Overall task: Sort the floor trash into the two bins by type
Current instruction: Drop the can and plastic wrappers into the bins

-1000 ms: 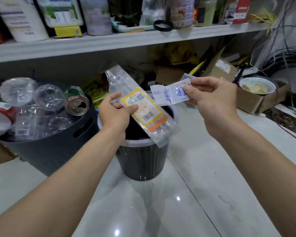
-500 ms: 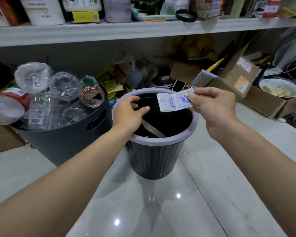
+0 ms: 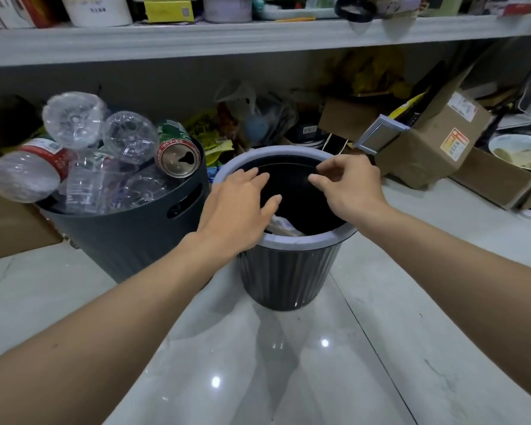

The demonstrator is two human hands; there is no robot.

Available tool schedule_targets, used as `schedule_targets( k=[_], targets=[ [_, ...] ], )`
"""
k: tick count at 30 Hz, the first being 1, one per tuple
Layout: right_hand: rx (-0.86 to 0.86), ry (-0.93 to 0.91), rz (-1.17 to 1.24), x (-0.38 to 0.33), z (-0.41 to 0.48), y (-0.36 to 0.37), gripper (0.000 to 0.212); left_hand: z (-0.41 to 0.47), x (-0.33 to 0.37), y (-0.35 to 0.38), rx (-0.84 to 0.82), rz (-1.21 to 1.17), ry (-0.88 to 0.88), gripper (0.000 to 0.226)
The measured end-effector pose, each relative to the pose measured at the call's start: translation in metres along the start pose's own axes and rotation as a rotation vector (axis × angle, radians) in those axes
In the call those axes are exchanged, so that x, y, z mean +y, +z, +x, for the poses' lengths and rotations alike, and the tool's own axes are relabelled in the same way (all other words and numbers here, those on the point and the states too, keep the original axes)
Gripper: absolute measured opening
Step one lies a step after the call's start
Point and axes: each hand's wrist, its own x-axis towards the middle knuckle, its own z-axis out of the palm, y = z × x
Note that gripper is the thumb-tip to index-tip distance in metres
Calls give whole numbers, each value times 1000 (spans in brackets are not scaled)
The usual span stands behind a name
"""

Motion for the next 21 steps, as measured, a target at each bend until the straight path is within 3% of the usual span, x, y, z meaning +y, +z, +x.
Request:
schedule_targets(
  k=[9,15,21],
  targets=[
    [-341,-323,-506,-36,-13,-35,49,6,21,-52,-86,94,1,52],
    [-494,-246,-696,-106,-20,-99,59,8,48,-144,-242,170,19,56],
    [-583,-99,-725,-208,-26,-187,62,13,77,-273,-389,148,61,57]
  ],
)
